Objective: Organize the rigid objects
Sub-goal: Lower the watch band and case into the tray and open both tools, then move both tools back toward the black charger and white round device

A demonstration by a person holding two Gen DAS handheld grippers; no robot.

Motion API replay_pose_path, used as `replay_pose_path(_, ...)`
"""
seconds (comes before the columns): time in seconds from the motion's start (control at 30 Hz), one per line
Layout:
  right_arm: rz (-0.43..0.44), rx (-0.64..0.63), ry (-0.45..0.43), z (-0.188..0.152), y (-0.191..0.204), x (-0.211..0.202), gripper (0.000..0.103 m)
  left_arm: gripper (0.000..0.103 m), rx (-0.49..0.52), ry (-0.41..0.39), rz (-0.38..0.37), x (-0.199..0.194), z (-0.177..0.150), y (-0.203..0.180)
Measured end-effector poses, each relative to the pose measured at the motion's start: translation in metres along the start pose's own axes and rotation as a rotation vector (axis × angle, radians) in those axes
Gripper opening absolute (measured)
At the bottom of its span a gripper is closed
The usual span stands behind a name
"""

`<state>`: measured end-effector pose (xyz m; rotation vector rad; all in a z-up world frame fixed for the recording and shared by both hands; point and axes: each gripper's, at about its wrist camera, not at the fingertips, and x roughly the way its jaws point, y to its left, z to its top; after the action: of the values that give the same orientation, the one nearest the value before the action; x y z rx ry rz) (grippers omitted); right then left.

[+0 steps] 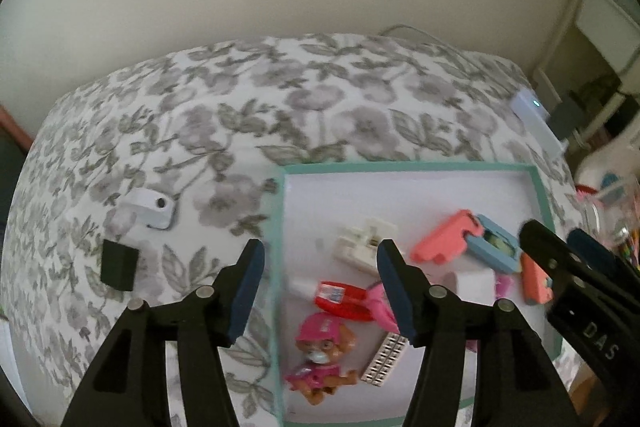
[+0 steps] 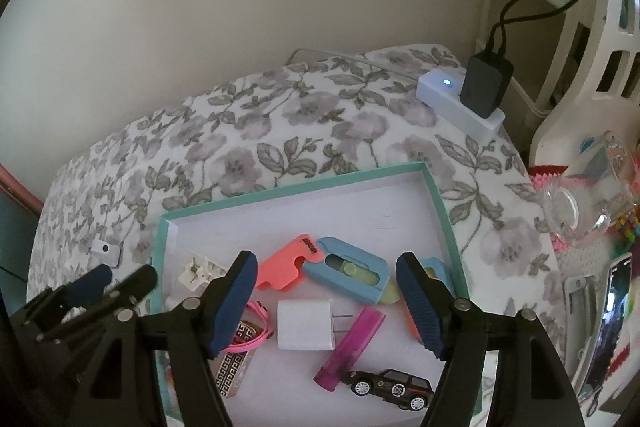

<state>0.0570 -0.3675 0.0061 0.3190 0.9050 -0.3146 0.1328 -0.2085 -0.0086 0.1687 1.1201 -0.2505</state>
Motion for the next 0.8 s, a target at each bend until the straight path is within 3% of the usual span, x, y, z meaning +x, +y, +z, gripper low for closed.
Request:
replay_pose_path(0.07,0.001,-0.012,0.007,-0.001,0.004,0.003,0.075,0.061,-0.023,-0.002,0.014,0.0,0.0,0.009)
replay_pose_path(0.13,0.001,-0.026,0.013,-0.002,0.009,0.006,0.075,0.073,-0.048,-0.003,0.034,0.001,0.001,0.018)
replay_pose_path(0.3,-0.001,-0.058,0.021,-0.005,0.021,0.01,0.076,0.075,-0.096,-0.003,0.053,0.003,0.001,0.038)
replay_pose_path(0.4,-0.007,-0.076,0.013,-0.005,0.027,0.011,0.09,0.079,-0.117,-0.002,0.07,0.003,0.001,0.048)
replay_pose_path(0.47,-0.004,-0.083,0.01,-0.006,0.03,0.011,0.092,0.088,-0.126,0.0,0.079,0.004,0.001,0.052)
replay_pose_path(0.6,-0.015,-0.097,0.006,-0.006,0.035,0.012,0.093,0.09,-0.148,0.004,0.093,0.006,0.0,0.064)
replay_pose_path(0.8,-0.028,-0.116,-0.009,-0.007,0.043,0.013,0.103,0.094,-0.183,0.007,0.111,0.01,-0.001,0.081)
